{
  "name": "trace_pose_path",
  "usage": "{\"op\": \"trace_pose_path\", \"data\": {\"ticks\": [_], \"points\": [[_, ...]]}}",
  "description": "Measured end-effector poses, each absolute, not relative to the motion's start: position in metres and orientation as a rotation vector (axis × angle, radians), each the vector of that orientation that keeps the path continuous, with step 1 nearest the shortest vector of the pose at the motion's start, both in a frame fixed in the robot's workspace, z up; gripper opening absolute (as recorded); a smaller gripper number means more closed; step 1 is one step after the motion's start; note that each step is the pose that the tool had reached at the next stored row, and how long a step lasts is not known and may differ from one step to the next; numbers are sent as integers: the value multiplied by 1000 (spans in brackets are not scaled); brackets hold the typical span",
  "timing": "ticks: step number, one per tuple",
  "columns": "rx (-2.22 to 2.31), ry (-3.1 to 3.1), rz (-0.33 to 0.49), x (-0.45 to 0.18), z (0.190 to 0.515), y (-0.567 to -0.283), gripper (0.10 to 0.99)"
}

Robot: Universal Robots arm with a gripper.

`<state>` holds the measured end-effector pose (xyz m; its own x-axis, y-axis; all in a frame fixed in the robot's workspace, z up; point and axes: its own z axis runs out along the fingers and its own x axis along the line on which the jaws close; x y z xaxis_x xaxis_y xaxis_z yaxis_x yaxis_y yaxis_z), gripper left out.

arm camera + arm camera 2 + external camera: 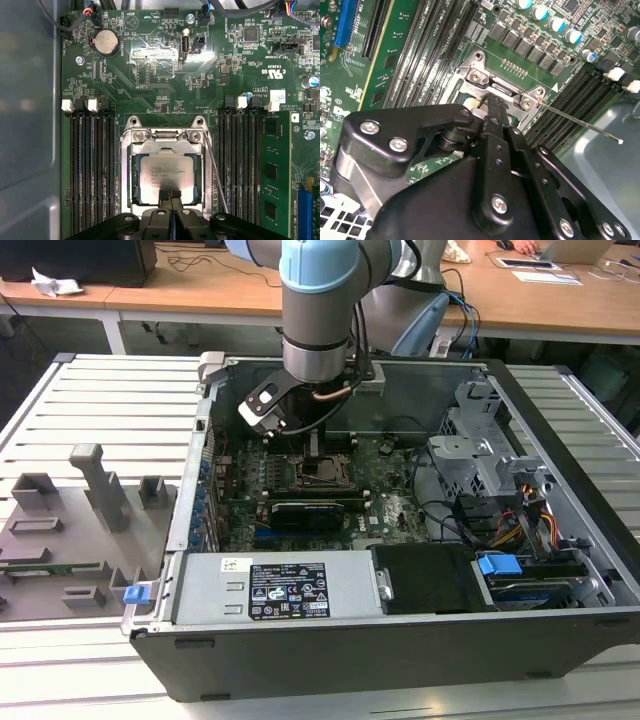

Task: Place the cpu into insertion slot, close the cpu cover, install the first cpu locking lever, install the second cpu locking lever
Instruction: 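Close the cpu cover, then install the first cpu locking lever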

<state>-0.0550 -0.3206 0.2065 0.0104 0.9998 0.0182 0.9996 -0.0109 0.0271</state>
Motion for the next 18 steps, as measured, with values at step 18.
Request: {"op": "trace_pose_path", "data": {"ticks": [18], "points": [[2228, 2205, 51, -38, 215, -321, 106]]}}
